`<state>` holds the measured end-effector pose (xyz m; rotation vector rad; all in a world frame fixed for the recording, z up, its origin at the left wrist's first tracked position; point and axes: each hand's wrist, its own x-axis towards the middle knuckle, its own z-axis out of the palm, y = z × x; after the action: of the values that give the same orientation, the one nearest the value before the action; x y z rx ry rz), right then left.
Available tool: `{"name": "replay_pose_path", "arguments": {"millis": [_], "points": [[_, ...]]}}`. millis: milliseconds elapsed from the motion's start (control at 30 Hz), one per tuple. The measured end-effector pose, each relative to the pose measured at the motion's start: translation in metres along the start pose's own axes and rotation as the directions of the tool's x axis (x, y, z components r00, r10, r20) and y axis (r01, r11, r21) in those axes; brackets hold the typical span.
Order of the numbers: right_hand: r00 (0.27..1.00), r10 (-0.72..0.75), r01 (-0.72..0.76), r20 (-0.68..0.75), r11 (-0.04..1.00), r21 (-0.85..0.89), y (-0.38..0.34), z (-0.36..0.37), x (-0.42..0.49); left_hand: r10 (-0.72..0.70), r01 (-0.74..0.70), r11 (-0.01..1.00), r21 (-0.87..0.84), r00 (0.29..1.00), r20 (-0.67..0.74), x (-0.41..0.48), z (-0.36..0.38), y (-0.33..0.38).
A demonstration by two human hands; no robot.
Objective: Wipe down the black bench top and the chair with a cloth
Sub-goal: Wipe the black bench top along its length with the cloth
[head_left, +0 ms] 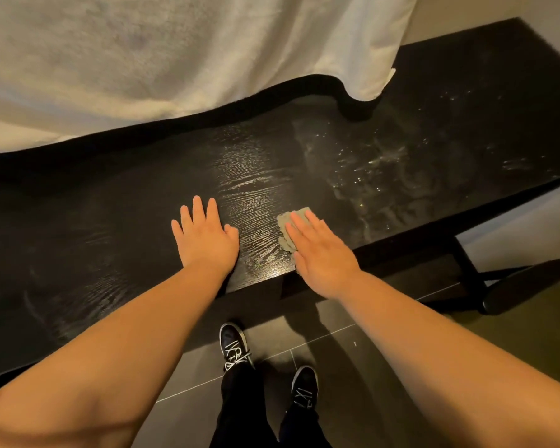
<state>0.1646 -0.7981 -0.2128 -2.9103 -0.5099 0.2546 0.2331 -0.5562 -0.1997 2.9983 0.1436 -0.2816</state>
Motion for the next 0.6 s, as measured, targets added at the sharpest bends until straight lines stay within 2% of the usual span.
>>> {"name": "replay_pose_path", "arguments": {"millis": [67,200,333,400,467,533,600], "points": [[0.999,-0.004,0.005,-0.050,1.000,0.017,0.027,-0.007,-0.004,0.047,-0.047,0.999,-0.017,0.999,-0.005,0.000,-0.001,0.020],[0.953,0.293,-0.292,-0.077,0.956,0.024,0.084,-0.026,-0.014,0.209,-0.208,0.978,-0.031,0.977,0.049,-0.002,0.009,0.067],[0.880,0.467,-0.461,-0.091,0.884,0.077,0.065,-0.024,-0.003,0.194,-0.194,0.981,-0.001,0.981,0.016,-0.008,0.019,0.081],[0.924,0.372,-0.367,-0.088,0.928,0.071,0.033,-0.013,0.003,0.186,-0.186,0.982,-0.003,0.982,0.011,-0.008,0.018,0.079],[0.980,0.179,-0.177,-0.085,0.984,0.030,0.013,0.000,0.003,0.187,-0.187,0.982,0.002,0.982,0.014,-0.008,0.018,0.080],[0.997,0.024,-0.022,-0.072,0.999,0.034,0.022,-0.002,0.004,0.184,-0.184,0.983,0.005,0.983,0.018,-0.007,0.018,0.081],[0.996,-0.014,0.018,-0.083,0.999,0.052,0.048,-0.009,0.004,0.183,-0.183,0.983,-0.003,0.983,0.016,-0.007,0.018,0.081]]}}
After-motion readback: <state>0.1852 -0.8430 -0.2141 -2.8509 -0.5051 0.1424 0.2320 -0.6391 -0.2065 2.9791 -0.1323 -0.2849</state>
